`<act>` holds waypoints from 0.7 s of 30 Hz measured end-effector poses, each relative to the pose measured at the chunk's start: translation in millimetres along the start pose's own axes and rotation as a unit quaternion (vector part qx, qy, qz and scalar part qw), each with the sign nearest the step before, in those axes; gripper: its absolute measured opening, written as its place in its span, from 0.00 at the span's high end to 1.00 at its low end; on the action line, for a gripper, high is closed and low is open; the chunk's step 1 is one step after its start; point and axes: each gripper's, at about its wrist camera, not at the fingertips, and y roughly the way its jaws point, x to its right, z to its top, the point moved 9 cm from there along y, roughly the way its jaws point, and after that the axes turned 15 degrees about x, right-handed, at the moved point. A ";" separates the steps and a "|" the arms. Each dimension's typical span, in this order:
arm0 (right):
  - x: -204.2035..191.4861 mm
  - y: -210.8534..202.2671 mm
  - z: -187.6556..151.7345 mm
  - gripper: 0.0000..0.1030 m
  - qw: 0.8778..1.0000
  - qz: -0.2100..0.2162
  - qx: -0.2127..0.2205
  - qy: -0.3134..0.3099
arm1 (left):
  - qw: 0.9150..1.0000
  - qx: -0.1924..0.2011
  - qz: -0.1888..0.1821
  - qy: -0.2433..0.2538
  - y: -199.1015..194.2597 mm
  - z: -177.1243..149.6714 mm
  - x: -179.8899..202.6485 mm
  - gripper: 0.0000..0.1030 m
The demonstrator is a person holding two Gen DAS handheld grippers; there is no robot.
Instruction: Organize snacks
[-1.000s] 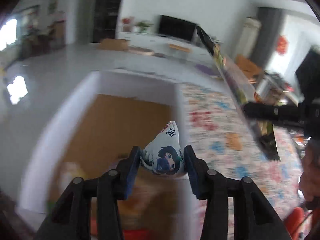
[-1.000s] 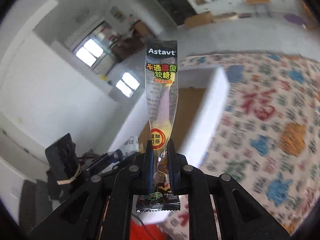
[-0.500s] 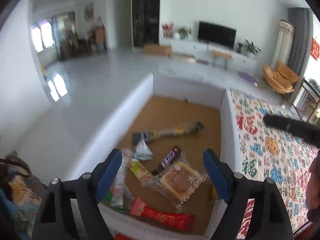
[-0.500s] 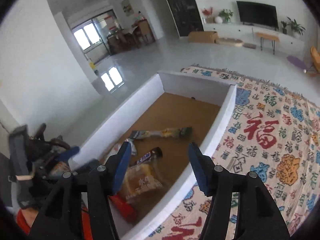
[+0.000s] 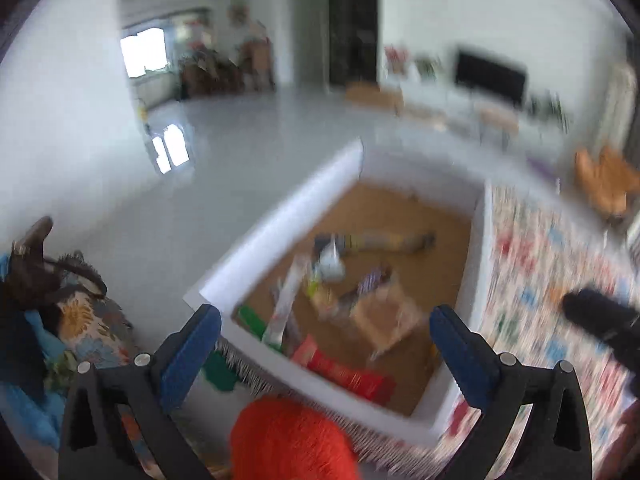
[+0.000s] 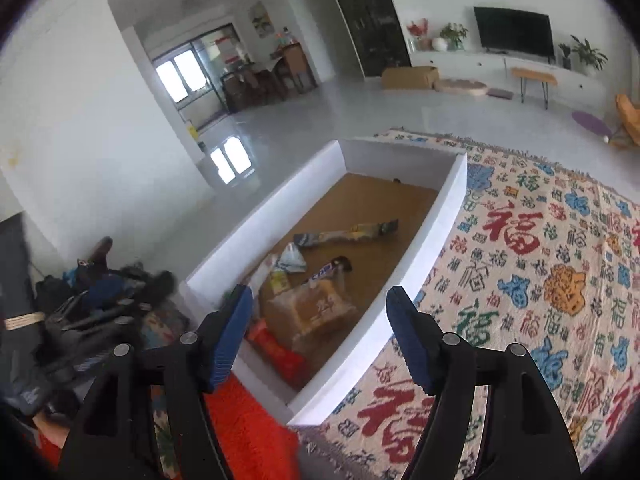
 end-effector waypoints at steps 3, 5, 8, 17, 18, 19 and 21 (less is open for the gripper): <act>-9.5 -0.2 -5.0 0.29 1.000 -0.009 -0.003 -0.017 | 0.998 -0.020 0.033 0.054 15.3 -16.5 -1.1 0.00; -13.6 1.4 -7.0 0.29 0.999 -0.018 0.001 -0.033 | 0.997 -0.010 0.042 0.069 15.9 -21.5 -1.9 0.00; -17.2 2.9 -8.2 0.29 0.998 -0.034 0.006 -0.053 | 0.998 -0.003 0.034 0.061 15.1 -24.7 -6.1 0.00; -25.2 16.2 -15.7 0.29 0.996 -0.047 -0.008 -0.079 | 0.999 -0.001 0.024 0.041 26.5 -21.9 -19.0 0.00; -25.4 17.4 -16.2 0.29 0.996 -0.048 -0.009 -0.080 | 0.999 0.003 0.024 0.040 26.4 -21.8 -19.2 0.00; -25.9 18.4 -16.6 0.29 0.996 -0.048 -0.009 -0.080 | 0.999 0.009 0.027 0.039 25.7 -21.0 -20.3 0.00; -25.9 21.2 -17.5 0.29 0.996 -0.048 -0.012 -0.079 | 0.999 0.012 0.024 0.039 25.9 -20.0 -19.5 0.00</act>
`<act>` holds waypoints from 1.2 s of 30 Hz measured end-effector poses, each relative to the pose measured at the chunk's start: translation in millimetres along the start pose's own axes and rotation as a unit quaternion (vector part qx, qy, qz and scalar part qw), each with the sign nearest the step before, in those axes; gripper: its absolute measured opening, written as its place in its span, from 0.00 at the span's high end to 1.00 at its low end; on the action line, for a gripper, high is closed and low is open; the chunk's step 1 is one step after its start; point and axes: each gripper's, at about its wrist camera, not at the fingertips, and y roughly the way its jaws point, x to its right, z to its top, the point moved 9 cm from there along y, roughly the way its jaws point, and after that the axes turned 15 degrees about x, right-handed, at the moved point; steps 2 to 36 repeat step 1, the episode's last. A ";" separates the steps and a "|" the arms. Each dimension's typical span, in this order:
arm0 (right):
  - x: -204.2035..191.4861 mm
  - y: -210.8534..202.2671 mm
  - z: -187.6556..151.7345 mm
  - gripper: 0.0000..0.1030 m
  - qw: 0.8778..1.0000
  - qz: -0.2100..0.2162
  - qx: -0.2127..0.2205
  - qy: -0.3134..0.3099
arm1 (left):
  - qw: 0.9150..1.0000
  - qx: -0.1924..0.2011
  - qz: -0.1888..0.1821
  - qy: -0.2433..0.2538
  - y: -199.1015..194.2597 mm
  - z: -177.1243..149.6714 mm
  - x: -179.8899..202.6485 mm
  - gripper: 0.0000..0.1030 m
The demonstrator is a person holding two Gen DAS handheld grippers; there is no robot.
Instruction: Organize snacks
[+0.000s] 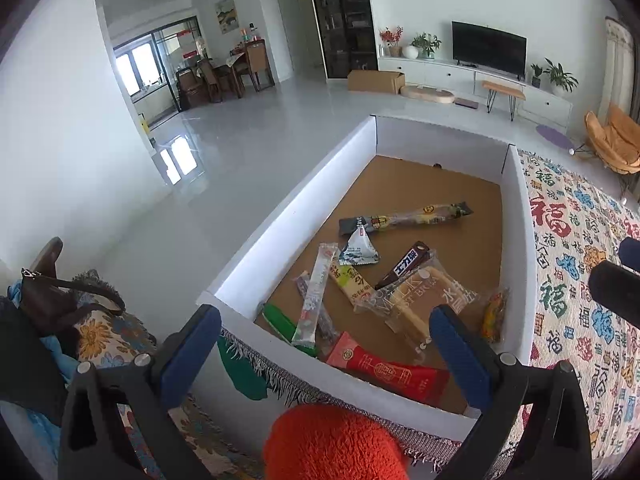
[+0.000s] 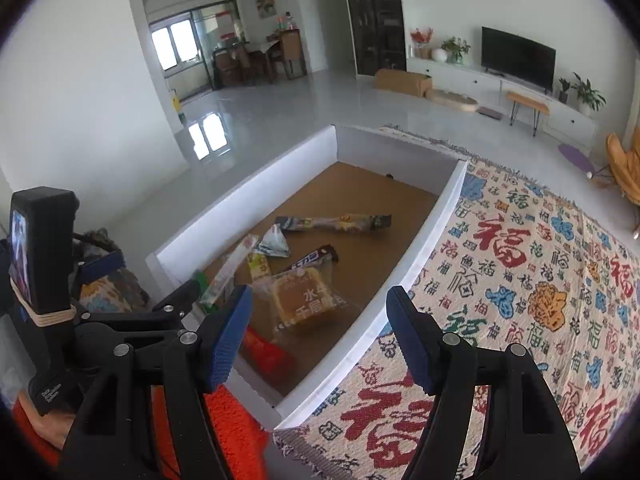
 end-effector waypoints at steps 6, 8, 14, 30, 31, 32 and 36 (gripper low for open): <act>-0.3 1.1 -0.2 0.29 1.000 0.001 -0.001 0.000 | 1.000 0.001 -0.001 0.000 0.0 0.6 0.3 0.00; -0.3 1.1 -0.2 0.29 1.000 0.001 -0.001 0.000 | 1.000 0.001 -0.001 0.000 0.0 0.6 0.3 0.00; -0.3 1.1 -0.2 0.29 1.000 0.001 -0.001 0.000 | 1.000 0.001 -0.001 0.000 0.0 0.6 0.3 0.00; -0.3 1.1 -0.2 0.29 1.000 0.001 -0.001 0.000 | 1.000 0.001 -0.001 0.000 0.0 0.6 0.3 0.00; -0.3 1.1 -0.2 0.29 1.000 0.001 -0.001 0.000 | 1.000 0.001 -0.001 0.000 0.0 0.6 0.3 0.00; -0.3 1.1 -0.2 0.29 1.000 0.001 -0.001 0.000 | 1.000 0.001 -0.001 0.000 0.0 0.6 0.3 0.00; -0.3 1.1 -0.2 0.29 1.000 0.001 -0.001 0.000 | 1.000 0.001 -0.001 0.000 0.0 0.6 0.3 0.00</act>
